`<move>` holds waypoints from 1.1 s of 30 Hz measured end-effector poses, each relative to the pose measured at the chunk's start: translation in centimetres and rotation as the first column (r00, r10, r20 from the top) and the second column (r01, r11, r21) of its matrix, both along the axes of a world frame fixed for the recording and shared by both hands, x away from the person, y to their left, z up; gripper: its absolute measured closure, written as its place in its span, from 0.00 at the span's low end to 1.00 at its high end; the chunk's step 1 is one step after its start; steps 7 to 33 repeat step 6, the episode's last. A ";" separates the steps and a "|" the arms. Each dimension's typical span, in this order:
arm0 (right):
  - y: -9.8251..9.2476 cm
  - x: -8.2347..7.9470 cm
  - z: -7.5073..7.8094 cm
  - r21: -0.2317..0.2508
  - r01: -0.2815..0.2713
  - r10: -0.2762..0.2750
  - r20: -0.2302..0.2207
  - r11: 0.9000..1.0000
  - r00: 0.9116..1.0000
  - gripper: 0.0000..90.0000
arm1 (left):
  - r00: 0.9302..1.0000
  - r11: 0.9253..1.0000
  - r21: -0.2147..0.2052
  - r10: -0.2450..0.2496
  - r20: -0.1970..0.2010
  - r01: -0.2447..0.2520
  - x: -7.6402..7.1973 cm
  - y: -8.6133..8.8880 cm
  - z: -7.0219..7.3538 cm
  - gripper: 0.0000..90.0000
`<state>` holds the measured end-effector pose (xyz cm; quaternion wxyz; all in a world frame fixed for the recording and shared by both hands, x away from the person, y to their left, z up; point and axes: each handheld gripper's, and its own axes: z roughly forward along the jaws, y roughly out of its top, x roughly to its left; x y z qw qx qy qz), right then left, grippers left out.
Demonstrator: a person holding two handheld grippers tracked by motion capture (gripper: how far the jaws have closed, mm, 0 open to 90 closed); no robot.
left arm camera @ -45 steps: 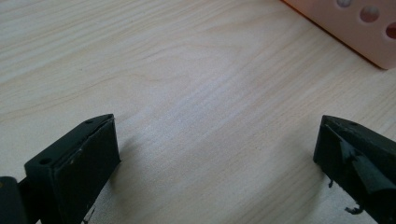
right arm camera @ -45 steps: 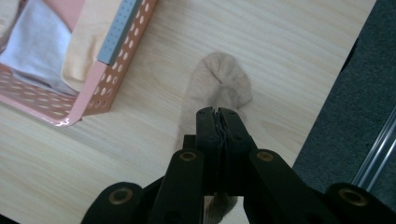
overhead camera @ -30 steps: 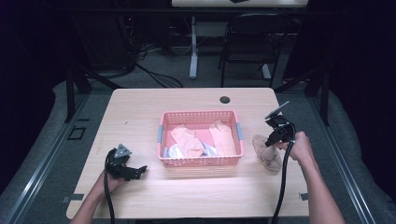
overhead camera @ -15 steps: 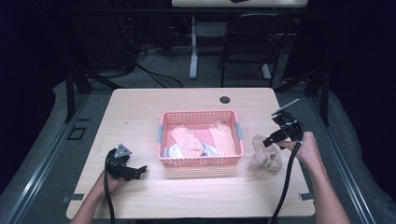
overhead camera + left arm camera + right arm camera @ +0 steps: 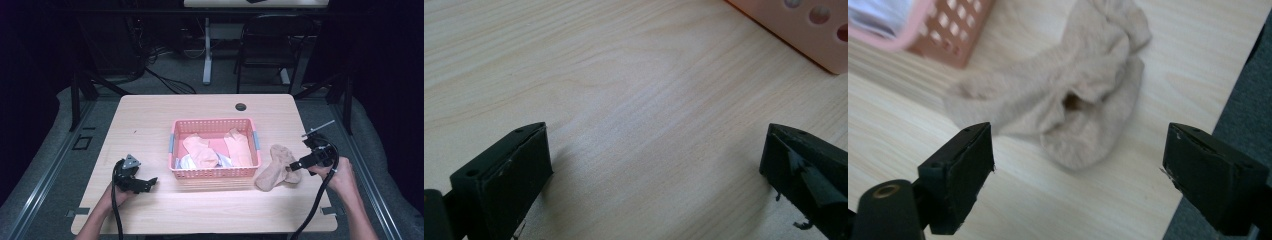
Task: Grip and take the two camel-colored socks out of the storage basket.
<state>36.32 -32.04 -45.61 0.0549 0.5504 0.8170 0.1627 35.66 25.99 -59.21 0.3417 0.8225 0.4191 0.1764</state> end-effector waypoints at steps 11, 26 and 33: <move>-1.2 -1.0 -2.1 -0.010 0.034 -0.034 -0.024 0.999 0.999 0.06 | 1.000 1.000 -0.004 -0.002 0.008 0.003 0.1 -0.1 -0.1 0.00; -1.2 -1.0 -2.1 -0.010 0.034 -0.034 -0.024 0.999 0.999 0.06 | 1.000 1.000 -0.004 -0.002 0.008 0.003 0.1 -0.1 -0.1 0.00; -1.2 -1.0 -2.1 -0.010 0.034 -0.034 -0.024 0.999 0.999 0.06 | 1.000 1.000 -0.004 -0.002 0.008 0.003 0.1 -0.1 -0.1 0.00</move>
